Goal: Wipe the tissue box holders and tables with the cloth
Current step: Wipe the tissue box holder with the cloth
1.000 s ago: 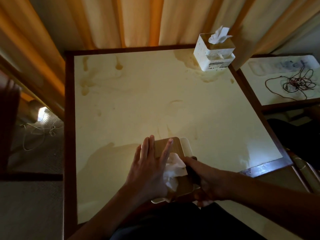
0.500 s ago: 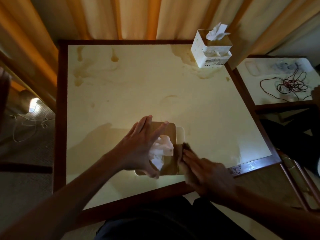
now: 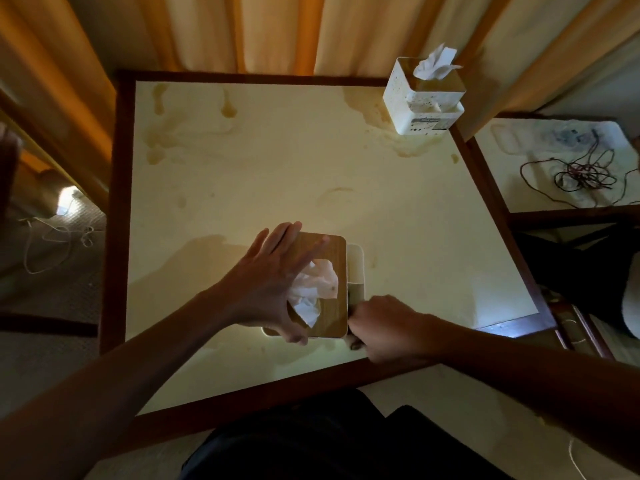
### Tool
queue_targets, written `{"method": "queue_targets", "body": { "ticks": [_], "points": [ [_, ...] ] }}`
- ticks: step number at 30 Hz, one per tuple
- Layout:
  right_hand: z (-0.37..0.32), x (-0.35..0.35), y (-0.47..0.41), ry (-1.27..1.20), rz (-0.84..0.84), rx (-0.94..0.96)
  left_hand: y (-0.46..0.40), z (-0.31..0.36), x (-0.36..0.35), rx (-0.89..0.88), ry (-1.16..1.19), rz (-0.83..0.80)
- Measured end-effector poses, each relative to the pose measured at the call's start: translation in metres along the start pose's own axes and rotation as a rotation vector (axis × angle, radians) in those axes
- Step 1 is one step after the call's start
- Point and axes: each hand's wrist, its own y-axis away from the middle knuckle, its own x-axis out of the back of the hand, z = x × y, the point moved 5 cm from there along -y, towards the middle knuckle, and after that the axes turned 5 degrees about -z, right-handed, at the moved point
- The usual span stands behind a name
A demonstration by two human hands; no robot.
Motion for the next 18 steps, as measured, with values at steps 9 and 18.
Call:
{"method": "queue_targets", "body": {
  "ticks": [9, 18],
  "points": [
    [0.009, 0.012, -0.004, 0.178, 0.013, 0.026, -0.004, -0.001, -0.002, -0.035, 0.065, -0.019],
    [0.012, 0.009, -0.003, -0.301, -0.254, 0.104, -0.007, -0.001, -0.004, -0.024, 0.090, -0.036]
  ]
}}
